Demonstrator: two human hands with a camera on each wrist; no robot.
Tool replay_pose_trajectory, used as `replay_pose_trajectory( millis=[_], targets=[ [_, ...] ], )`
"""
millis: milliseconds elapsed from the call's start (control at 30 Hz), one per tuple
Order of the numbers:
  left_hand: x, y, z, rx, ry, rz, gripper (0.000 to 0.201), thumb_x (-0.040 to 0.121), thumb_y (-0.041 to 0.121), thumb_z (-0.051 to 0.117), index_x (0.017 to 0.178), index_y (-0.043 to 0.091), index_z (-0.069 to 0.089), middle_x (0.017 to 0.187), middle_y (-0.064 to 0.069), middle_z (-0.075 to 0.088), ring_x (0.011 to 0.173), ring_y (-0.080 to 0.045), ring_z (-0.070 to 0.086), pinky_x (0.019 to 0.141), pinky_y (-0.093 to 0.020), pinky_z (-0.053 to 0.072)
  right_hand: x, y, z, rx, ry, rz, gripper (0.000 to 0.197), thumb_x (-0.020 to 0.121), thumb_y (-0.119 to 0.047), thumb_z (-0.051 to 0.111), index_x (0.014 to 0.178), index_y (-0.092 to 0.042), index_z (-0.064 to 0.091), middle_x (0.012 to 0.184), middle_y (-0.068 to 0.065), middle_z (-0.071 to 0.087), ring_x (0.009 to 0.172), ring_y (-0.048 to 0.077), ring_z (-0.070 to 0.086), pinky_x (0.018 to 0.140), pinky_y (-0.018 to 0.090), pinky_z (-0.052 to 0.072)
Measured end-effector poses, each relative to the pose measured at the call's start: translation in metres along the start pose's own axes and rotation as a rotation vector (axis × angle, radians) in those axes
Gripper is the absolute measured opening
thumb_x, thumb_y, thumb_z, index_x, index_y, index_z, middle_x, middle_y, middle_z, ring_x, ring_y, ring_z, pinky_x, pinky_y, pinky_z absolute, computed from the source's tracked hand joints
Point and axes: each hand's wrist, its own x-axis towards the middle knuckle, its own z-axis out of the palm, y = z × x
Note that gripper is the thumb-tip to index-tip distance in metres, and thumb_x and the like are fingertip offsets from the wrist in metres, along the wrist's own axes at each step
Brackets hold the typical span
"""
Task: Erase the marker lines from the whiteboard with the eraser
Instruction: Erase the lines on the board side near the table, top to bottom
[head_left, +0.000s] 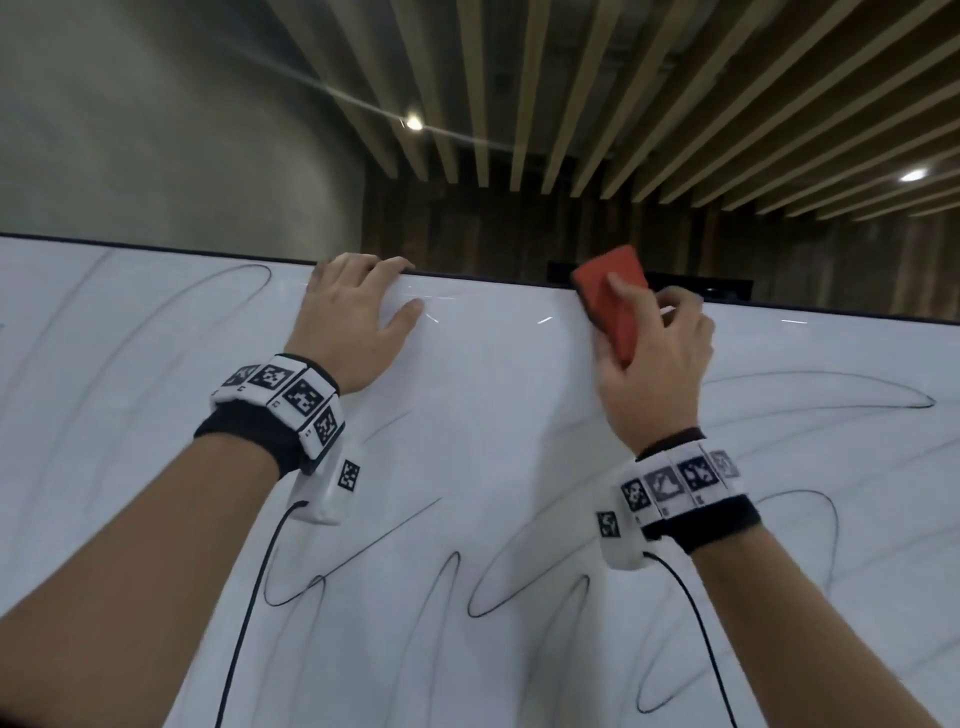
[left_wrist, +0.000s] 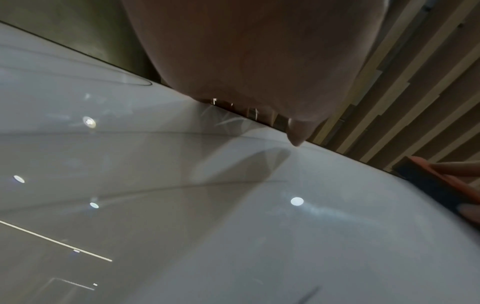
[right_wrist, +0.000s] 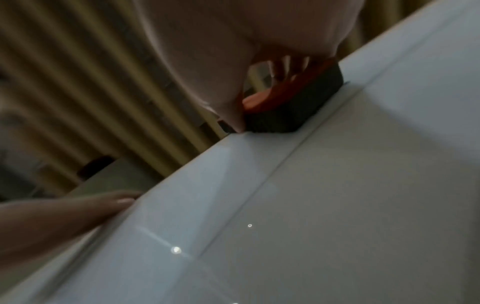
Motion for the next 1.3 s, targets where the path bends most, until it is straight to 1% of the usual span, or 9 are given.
replay_pose_trajectory(
  millis=[100, 267, 433, 600, 667, 833, 933, 1167, 1300],
  targets=[
    [-0.001, 0.001, 0.0, 0.009, 0.019, 0.005, 0.071, 0.089, 0.065, 0.032, 0.138, 0.02, 0.055, 0.131, -0.008, 0.058, 0.131, -0.029, 0.044, 0.12, -0.043, 0.025, -0.032, -0.022, 0.019, -0.019, 0.004, -0.059, 0.048, 0.087, -0.017, 0.07, 0.133, -0.023, 0.061, 0.127, 0.02, 0.05, 0.108, 0.039, 0.05, 0.096, 0.05, 0.043],
    [-0.001, 0.001, 0.0, 0.038, 0.017, 0.02, 0.07, 0.087, 0.066, 0.036, 0.138, 0.021, 0.054, 0.133, -0.009, 0.058, 0.131, -0.031, 0.045, 0.12, -0.045, 0.026, -0.15, -0.028, 0.025, -0.111, -0.64, -0.885, 0.059, 0.079, -0.014, 0.068, 0.131, -0.038, 0.058, 0.134, 0.008, 0.049, 0.113, 0.029, 0.05, 0.099, 0.04, 0.041],
    [-0.002, 0.007, -0.001, 0.022, 0.046, 0.003, 0.068, 0.09, 0.065, 0.037, 0.136, 0.018, 0.055, 0.131, -0.011, 0.058, 0.13, -0.032, 0.044, 0.119, -0.046, 0.027, -0.054, 0.017, -0.01, -0.03, -0.253, -0.474, 0.04, 0.089, -0.018, 0.072, 0.127, -0.03, 0.066, 0.116, 0.014, 0.057, 0.098, 0.034, 0.054, 0.087, 0.043, 0.043],
    [0.0, 0.029, -0.004, 0.023, 0.044, -0.119, 0.081, 0.089, 0.075, 0.03, 0.133, 0.013, 0.057, 0.133, -0.015, 0.058, 0.133, -0.035, 0.042, 0.12, -0.046, 0.028, -0.017, 0.038, -0.022, -0.053, 0.003, 0.026, 0.048, 0.089, -0.022, 0.067, 0.137, -0.026, 0.058, 0.13, 0.017, 0.047, 0.112, 0.037, 0.046, 0.098, 0.044, 0.035],
    [0.006, 0.042, -0.004, 0.059, 0.019, -0.128, 0.086, 0.087, 0.077, 0.024, 0.131, 0.012, 0.058, 0.131, -0.017, 0.06, 0.13, -0.037, 0.046, 0.119, -0.048, 0.03, -0.055, 0.016, -0.004, -0.053, -0.054, -0.111, 0.047, 0.087, -0.016, 0.07, 0.132, -0.024, 0.062, 0.128, 0.02, 0.051, 0.111, 0.039, 0.05, 0.097, 0.048, 0.04],
    [0.01, 0.079, 0.013, 0.046, -0.034, 0.063, 0.065, 0.096, 0.058, 0.032, 0.138, 0.014, 0.055, 0.134, -0.013, 0.06, 0.129, -0.035, 0.05, 0.12, -0.051, 0.029, -0.169, 0.002, 0.007, -0.147, -0.62, -0.822, 0.065, 0.074, -0.012, 0.069, 0.132, -0.037, 0.056, 0.134, 0.01, 0.049, 0.113, 0.031, 0.049, 0.098, 0.045, 0.045],
    [0.004, 0.08, 0.02, 0.0, 0.009, 0.084, 0.057, 0.098, 0.051, 0.038, 0.138, 0.014, 0.054, 0.133, -0.013, 0.059, 0.128, -0.034, 0.049, 0.121, -0.052, 0.03, -0.134, 0.017, -0.002, -0.104, -0.525, -0.713, 0.056, 0.079, -0.013, 0.072, 0.128, -0.037, 0.063, 0.128, 0.01, 0.055, 0.108, 0.032, 0.053, 0.093, 0.044, 0.044],
    [0.0, 0.081, 0.024, -0.038, 0.071, 0.063, 0.055, 0.098, 0.052, 0.042, 0.137, 0.016, 0.055, 0.131, -0.012, 0.058, 0.129, -0.033, 0.047, 0.119, -0.053, 0.031, -0.04, 0.053, -0.026, -0.026, -0.021, 0.006, 0.048, 0.088, -0.022, 0.066, 0.135, -0.029, 0.06, 0.132, 0.015, 0.048, 0.112, 0.036, 0.048, 0.1, 0.043, 0.036],
    [-0.001, 0.08, 0.026, -0.004, 0.067, 0.067, 0.059, 0.094, 0.058, 0.045, 0.137, 0.017, 0.053, 0.131, -0.012, 0.057, 0.129, -0.033, 0.047, 0.119, -0.051, 0.031, -0.137, 0.025, 0.001, -0.043, -0.411, -0.593, 0.049, 0.085, -0.015, 0.071, 0.129, -0.037, 0.065, 0.127, 0.011, 0.056, 0.109, 0.034, 0.053, 0.094, 0.048, 0.044]
  ],
)
